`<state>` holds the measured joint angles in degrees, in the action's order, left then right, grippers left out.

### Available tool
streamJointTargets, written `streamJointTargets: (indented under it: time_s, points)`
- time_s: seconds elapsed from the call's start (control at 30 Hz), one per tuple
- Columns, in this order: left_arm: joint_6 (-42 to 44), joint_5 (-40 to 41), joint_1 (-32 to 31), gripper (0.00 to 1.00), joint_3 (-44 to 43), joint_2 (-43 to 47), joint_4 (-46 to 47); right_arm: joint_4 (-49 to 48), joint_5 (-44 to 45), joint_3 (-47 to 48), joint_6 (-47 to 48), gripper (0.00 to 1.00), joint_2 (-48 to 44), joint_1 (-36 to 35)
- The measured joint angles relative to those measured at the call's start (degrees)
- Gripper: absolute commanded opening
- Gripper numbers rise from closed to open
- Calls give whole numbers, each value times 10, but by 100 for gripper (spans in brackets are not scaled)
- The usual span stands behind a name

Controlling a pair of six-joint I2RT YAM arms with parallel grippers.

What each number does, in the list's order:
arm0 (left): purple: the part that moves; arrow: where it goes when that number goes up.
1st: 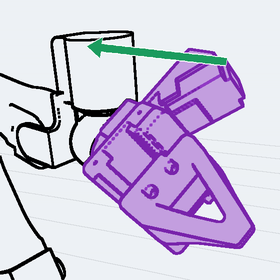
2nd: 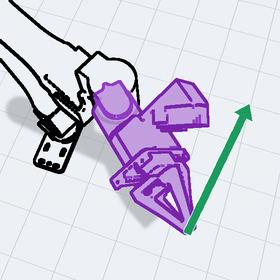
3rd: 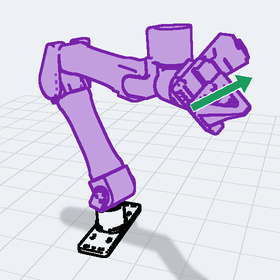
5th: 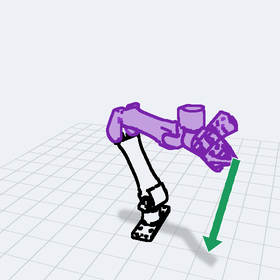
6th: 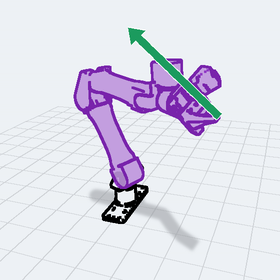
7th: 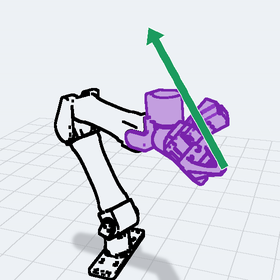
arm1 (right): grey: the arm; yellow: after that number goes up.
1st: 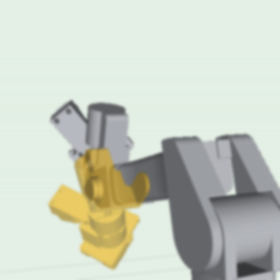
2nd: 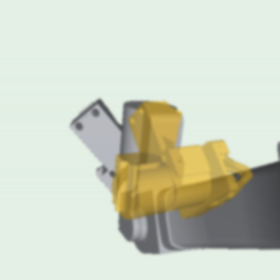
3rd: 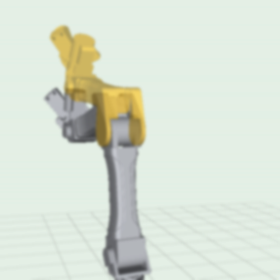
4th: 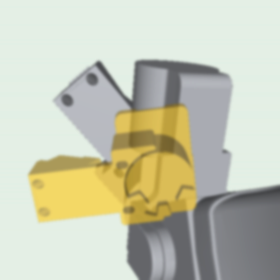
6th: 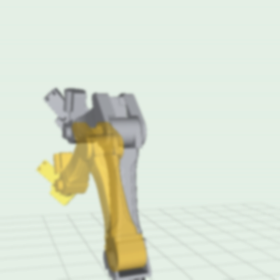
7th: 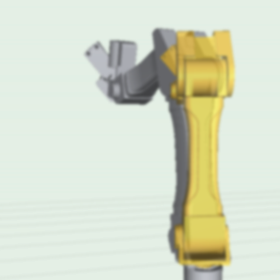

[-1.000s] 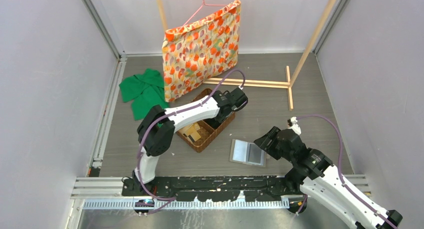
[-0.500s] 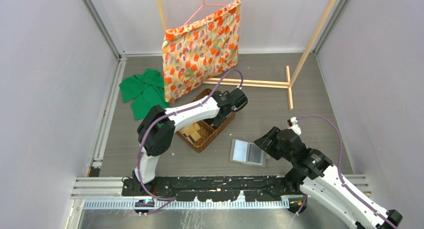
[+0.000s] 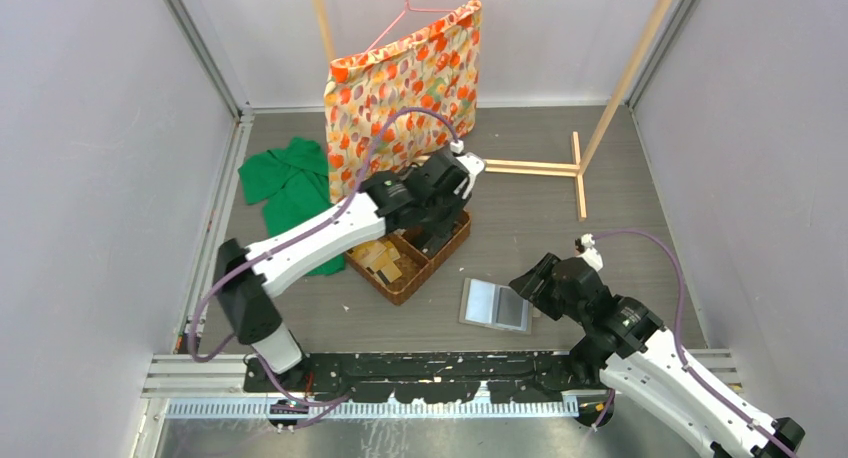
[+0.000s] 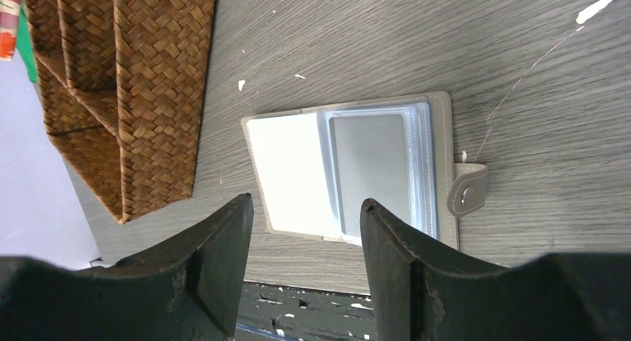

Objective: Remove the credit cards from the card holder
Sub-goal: Place the credit card in the storage box, then reset both arms

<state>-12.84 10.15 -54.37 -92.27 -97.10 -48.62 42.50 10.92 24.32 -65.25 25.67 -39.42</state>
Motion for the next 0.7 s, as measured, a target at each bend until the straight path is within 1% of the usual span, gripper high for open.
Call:
streamJointTargets:
  time_s: [0.1, 0.2, 0.33, 0.5, 0.7]
  points:
    - [-33, -42, 0, 25, 33, 60, 28, 0, 1, 0, 2, 60, 6, 0]
    - [-66, -86, 0, 26, 87, 105, 58, 0, 2, 0, 5, 62, 16, 0]
    - [-98, -119, 0, 27, 162, 148, 86, 14, 14, 10, 9, 76, 28, 0]
    - [-126, -121, 0, 30, 240, 216, 105, 68, 68, 82, 24, 79, 47, 0]
    - [-142, -86, 0, 30, 314, 303, 134, 124, 174, 210, 55, 80, 90, 0]
